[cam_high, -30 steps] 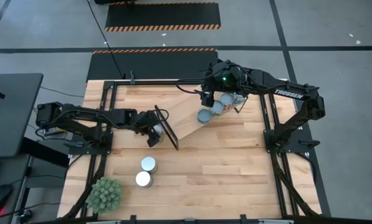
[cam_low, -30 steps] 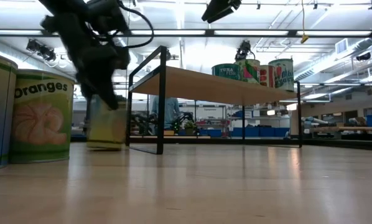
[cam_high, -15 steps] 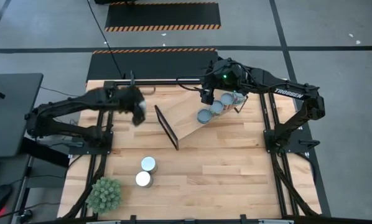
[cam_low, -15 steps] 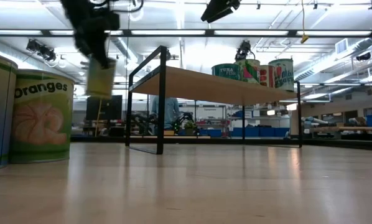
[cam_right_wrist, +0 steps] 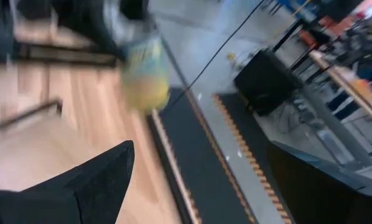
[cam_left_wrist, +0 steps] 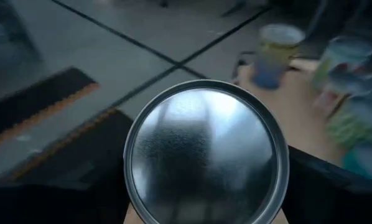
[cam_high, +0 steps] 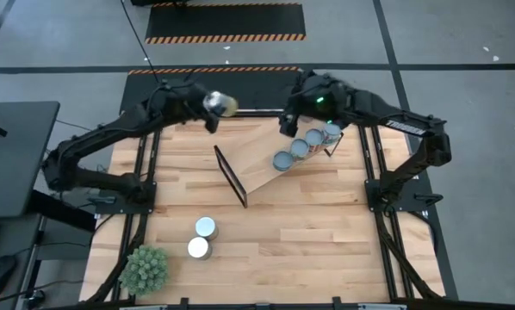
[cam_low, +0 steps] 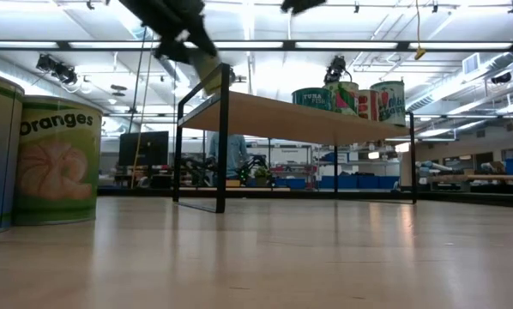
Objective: Pick and place cans onto a shelf
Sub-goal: Put the canned carrots on the shelf
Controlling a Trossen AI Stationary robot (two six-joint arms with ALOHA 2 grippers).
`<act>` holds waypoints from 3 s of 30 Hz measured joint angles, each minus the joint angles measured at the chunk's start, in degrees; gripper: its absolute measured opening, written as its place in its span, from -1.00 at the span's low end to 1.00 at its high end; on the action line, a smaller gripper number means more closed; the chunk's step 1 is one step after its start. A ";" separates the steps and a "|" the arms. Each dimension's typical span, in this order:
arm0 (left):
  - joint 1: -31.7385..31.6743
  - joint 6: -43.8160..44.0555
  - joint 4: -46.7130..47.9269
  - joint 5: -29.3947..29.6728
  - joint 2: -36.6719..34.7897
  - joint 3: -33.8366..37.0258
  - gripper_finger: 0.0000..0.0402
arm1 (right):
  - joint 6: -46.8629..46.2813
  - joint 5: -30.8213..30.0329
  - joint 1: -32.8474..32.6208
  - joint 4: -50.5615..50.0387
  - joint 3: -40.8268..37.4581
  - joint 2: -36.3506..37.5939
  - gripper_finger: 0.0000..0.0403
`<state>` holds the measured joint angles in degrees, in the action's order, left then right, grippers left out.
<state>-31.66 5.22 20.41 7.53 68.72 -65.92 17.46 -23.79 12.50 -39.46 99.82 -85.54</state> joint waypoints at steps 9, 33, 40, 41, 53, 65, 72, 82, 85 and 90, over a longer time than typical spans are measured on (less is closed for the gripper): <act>-0.23 -3.69 -1.49 -15.59 15.53 -12.07 0.59 | -1.80 -0.22 2.58 -9.06 5.70 1.38 0.85; 7.22 -16.41 12.74 -21.94 30.66 -25.25 0.60 | -5.96 0.92 3.02 -12.78 5.76 1.45 0.85; 9.17 -20.54 12.27 -17.86 31.53 -25.25 0.71 | -5.96 0.96 3.01 -12.44 5.74 1.45 0.85; 9.46 -20.72 11.78 -17.80 31.91 -25.29 0.73 | -5.96 0.96 3.01 -12.44 5.74 1.45 0.85; 9.22 -19.18 9.11 -15.02 32.10 -25.21 0.77 | -6.83 0.96 3.08 -11.30 5.71 1.45 0.85; 9.38 -16.04 -0.96 -15.25 32.05 -25.19 0.77 | -6.85 0.96 3.24 -10.67 5.71 1.43 0.85; 8.64 -16.85 3.50 -15.40 26.05 -25.25 0.77 | -7.05 0.94 3.93 -10.71 5.71 1.43 0.85; 5.07 -14.37 24.75 -21.09 23.11 -24.09 0.77 | -6.85 0.97 5.19 -10.66 5.71 1.43 0.85; 5.53 -12.61 24.42 -20.64 24.17 -21.98 0.77 | -6.83 1.49 5.65 -10.04 5.69 1.43 0.85; 6.84 -11.42 23.93 -20.56 26.52 -21.18 0.73 | -6.83 2.45 6.09 -9.03 5.69 1.43 0.85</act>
<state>-24.83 -6.20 44.34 -13.03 95.24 -87.11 10.63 -21.34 18.59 -48.49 105.51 -84.12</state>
